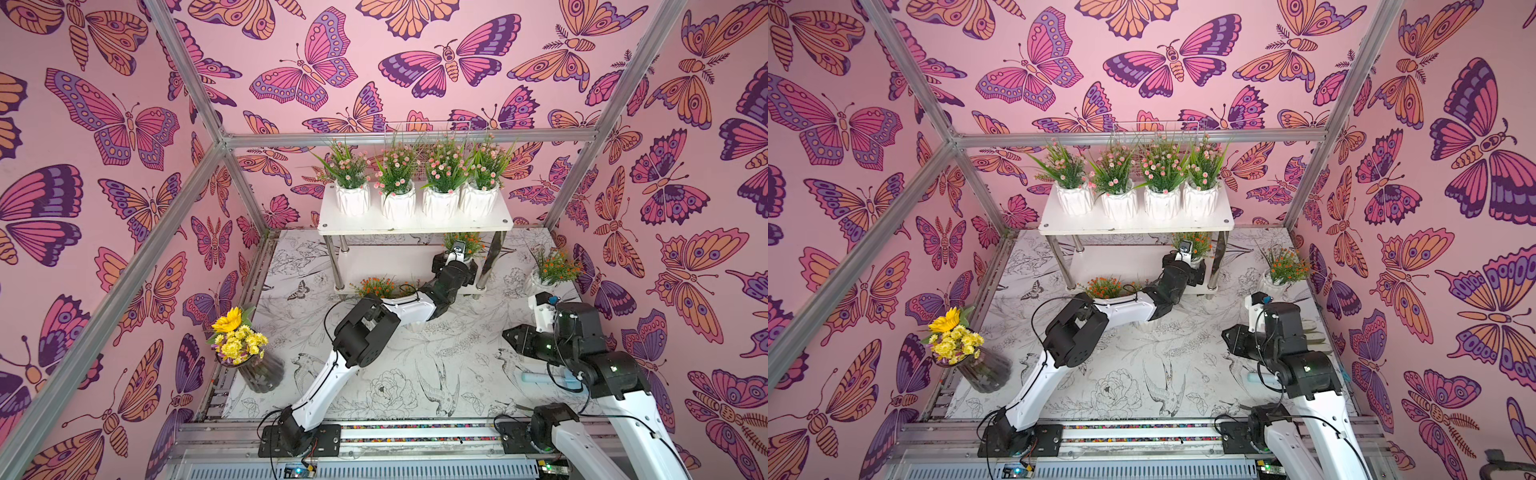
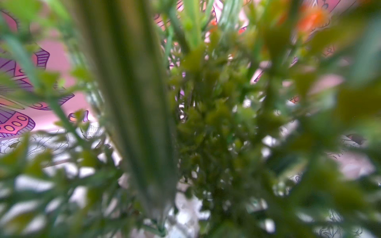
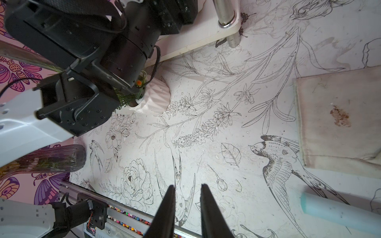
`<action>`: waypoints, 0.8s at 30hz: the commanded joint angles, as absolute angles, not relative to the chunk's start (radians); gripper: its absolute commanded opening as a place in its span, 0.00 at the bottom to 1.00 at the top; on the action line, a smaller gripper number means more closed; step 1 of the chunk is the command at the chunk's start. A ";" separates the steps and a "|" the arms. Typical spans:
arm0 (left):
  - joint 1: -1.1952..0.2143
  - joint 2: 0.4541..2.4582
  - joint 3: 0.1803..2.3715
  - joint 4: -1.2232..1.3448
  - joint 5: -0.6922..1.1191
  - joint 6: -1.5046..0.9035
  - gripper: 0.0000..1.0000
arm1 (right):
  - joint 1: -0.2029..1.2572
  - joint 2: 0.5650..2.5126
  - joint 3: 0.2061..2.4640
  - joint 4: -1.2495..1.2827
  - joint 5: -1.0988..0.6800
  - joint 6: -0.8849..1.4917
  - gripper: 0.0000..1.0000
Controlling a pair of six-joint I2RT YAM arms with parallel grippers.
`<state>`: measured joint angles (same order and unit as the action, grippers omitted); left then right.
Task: Place the baby's breath potted plants on the rack by color
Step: Place the baby's breath potted plant on the rack.
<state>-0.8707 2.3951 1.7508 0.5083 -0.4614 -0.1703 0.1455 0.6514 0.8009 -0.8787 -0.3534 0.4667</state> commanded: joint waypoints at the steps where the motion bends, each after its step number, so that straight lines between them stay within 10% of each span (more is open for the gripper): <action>1: -0.863 2.413 1.787 0.592 -0.482 -0.187 0.63 | 0.141 0.642 0.795 -0.878 -0.358 0.455 0.24; 10: -0.863 2.419 1.784 0.597 -0.461 -0.202 0.99 | 0.141 0.640 0.795 -0.879 -0.358 0.454 0.24; 24: -0.887 2.288 1.627 0.661 -0.457 -0.151 1.00 | 0.141 0.637 0.796 -0.881 -0.349 0.458 0.24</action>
